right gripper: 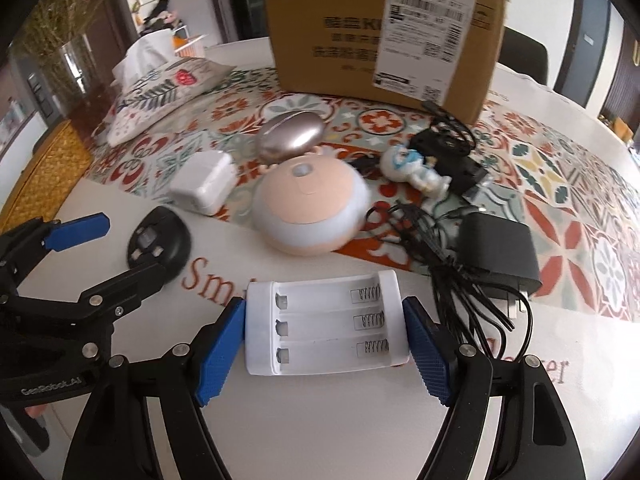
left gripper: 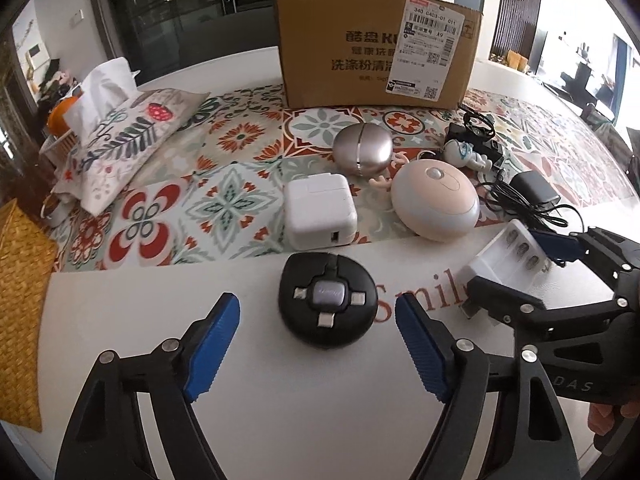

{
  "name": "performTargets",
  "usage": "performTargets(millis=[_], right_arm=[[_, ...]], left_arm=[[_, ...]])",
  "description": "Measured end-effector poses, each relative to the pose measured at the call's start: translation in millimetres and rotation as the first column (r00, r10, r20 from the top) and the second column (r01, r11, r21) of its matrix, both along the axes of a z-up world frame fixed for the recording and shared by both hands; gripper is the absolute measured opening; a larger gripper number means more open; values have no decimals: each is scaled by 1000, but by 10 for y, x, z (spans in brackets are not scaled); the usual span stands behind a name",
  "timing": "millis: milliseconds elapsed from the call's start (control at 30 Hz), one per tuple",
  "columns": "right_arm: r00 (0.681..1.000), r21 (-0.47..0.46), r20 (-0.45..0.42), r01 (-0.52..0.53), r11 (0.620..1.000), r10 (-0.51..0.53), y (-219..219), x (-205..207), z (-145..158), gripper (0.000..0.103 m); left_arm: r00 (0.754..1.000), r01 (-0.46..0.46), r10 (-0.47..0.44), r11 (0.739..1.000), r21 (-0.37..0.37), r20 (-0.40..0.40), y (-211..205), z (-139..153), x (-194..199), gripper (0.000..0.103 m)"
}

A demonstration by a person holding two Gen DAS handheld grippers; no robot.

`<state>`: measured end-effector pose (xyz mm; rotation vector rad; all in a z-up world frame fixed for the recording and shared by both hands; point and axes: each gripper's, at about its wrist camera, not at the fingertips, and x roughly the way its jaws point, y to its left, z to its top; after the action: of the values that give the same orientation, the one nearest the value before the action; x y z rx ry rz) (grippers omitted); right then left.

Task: Organize rigid objects
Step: 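Grasp the black round cable organizer with the left tool while the right tool grasps the white battery charger, then carry both held items over the cardboard box and open both tools to drop them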

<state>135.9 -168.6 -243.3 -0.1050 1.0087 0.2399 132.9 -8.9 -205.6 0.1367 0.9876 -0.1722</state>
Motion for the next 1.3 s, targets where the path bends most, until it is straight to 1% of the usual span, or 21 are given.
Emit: performTargets(millis=[33,133,200,333,400,600,700,833,1067,1300], right_arm=[[1000,-4,1,7,1000,-7,-17,9,0,77],[1000,10,2,18,1000,-18,-44,31,4,77],[1000,10,2,19,1000,-19,-42,34,0,77],[1000,16,-2,18,1000,-17,-60,40,-2,77],[1000,21,-3,23,1000,-23,-68,45,-2,77],[1000,32,6,23,999,-23,-39,10,38,77],[1000,39,15,23,999,-24,-18,-11,101,77],[999,44,38,32,999,-33,-23,-35,242,77],[992,48,112,57,997,-62,-50,-44,633,77],[975,49,198,93,994,-101,-112,-23,1064,77]], left_arm=[[1000,3,-3,1000,3,-2,-16,-18,22,76],[1000,8,-8,1000,2,-5,-48,-73,81,74],[1000,8,-8,1000,-8,-20,-53,-117,123,69],[1000,13,-14,1000,-3,-26,-78,-158,150,56],[1000,13,-13,1000,3,-26,-79,-171,156,55],[999,12,-13,1000,-19,-31,-60,-124,107,55],[1000,13,-13,1000,-18,-13,-50,-23,74,55],[1000,11,-11,1000,-22,22,-46,186,48,55],[996,6,-1,999,-52,90,-65,625,87,55],[990,15,-4,997,-73,142,-114,997,178,55]])
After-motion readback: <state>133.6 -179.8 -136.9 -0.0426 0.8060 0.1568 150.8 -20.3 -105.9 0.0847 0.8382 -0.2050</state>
